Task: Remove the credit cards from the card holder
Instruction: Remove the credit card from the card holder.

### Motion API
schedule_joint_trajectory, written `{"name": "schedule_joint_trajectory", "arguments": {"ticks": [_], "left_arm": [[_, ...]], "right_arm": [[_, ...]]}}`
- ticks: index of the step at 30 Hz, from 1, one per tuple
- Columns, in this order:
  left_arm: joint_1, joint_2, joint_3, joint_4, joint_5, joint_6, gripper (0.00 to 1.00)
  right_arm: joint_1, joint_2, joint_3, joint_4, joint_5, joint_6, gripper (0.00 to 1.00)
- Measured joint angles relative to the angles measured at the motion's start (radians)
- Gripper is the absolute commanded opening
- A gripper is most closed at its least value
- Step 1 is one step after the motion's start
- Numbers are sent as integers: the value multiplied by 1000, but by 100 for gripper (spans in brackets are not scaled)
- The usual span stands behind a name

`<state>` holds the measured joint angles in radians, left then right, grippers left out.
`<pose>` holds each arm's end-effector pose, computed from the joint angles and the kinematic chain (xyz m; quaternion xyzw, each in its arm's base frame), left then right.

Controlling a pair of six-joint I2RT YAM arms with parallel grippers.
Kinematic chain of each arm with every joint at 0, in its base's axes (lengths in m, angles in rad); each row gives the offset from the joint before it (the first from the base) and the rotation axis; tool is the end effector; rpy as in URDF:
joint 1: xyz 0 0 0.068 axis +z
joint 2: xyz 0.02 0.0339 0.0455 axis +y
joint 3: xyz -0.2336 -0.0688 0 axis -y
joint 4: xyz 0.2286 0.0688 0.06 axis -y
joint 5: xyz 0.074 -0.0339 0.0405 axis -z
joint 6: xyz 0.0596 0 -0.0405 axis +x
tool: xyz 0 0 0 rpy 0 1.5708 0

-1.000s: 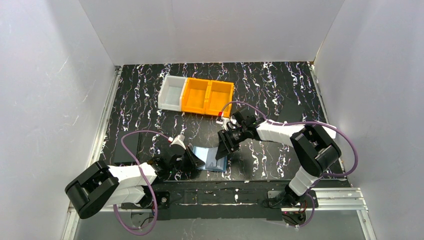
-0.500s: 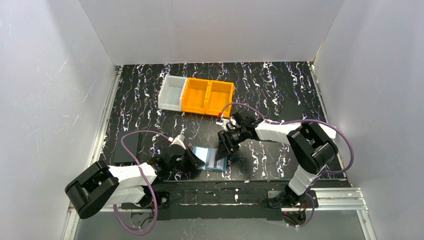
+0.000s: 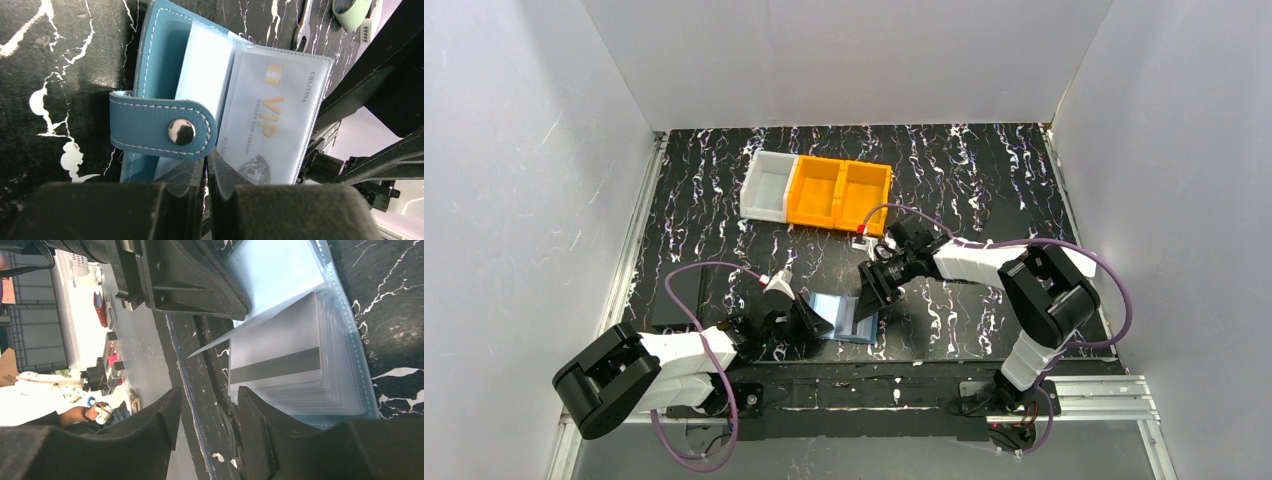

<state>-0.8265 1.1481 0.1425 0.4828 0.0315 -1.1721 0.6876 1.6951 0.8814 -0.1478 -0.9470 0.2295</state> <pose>0.1429 -0.1579 0.0989 -0.1411 0.8542 -0.4282 0.2591 0.2103 0.2353 0.1311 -0.3260 0.7958 0.5082 0.0468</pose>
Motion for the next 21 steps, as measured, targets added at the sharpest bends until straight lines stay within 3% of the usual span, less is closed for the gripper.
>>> {"name": "schedule_joint_trajectory", "arguments": {"ticks": [8,21], "left_arm": [[0,0,0,0,0,1,5],[0,1,11,-14,9,29,5]], "right_arm": [[11,24,45,-6,-2,4,61],[53,92,99,-28,107,38,59]]}}
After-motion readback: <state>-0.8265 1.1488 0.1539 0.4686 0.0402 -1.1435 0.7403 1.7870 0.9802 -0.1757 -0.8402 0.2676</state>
